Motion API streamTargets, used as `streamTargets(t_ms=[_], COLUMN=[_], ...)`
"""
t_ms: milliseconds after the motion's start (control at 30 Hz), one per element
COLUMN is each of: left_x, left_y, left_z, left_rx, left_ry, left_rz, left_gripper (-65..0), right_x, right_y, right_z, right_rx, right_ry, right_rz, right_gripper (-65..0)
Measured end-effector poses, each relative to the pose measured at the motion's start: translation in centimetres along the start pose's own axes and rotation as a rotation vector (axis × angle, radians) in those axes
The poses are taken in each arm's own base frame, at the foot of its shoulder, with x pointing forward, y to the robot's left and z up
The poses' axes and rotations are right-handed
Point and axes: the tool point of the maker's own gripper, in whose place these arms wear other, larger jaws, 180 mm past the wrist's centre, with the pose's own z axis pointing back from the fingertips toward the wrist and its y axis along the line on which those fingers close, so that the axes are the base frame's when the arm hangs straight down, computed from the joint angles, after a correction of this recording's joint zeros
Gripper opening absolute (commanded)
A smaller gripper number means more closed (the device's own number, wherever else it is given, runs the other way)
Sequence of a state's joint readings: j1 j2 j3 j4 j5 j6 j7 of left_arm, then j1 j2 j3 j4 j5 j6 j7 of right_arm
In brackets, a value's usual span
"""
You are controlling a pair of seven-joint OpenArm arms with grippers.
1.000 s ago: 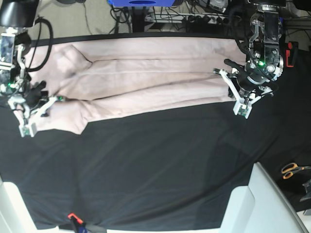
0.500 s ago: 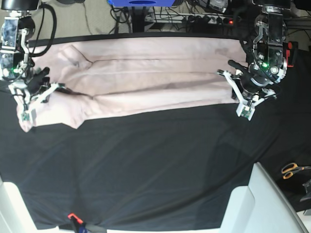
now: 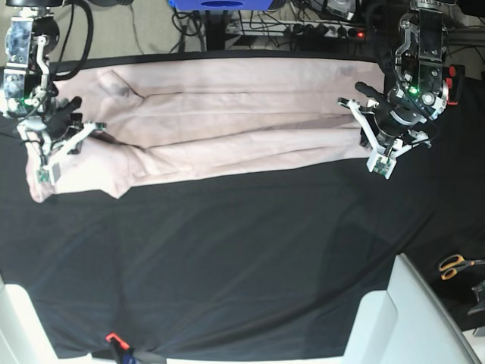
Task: Fold the T-shirt properly
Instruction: 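Lower the hem onto the shirt and smooth it with both grippers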
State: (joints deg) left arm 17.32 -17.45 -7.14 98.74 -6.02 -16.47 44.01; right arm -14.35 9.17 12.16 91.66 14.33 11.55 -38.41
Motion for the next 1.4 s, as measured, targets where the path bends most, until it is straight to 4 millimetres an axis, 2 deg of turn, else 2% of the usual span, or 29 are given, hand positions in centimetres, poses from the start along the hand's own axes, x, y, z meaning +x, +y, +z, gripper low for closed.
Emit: streamTargets(t_ms=[200,400,633,767,900,1300,1400], left_x=[-1.4,-2.4,-2.3,-2.5,-2.7,-2.5,-2.5], left_y=[-0.5,-0.9,-0.9,-0.9,-0.8,-0.7,-0.7], left_z=[0.2,0.3,0.3,0.2,0.1,0.0,0.0], left_rx=[-0.011,-0.019,-0.018,-0.019,-0.018,-0.015,-0.015], left_ry=[0.033,0.049,0.048,0.054,0.061,0.055,0.057], left_rz=[0.0,0.001,0.0,0.003,0.003,0.003,0.003], left_gripper=[-65.0,-65.0,-65.0,-65.0,-65.0,-65.0,-65.0], right_x=[-1.6,-1.9,-2.1,-3.1,-3.3,-5.4,-5.6], right_y=[0.0,-0.1,0.0,0.0,1.0,0.8,1.3], right_z=[0.2,0.3,0.4,0.5,0.4,0.8,0.8], right_rx=[-0.001,-0.002,-0.001,-0.001,0.018,0.009,0.018], right_ry=[0.035,0.034,0.039,0.057,0.058,0.097,0.1], right_rz=[0.001,0.001,0.001,-0.001,-0.024,-0.017,-0.03], right_gripper=[-65.0,-65.0,-65.0,-65.0,-65.0,-65.0,-65.0])
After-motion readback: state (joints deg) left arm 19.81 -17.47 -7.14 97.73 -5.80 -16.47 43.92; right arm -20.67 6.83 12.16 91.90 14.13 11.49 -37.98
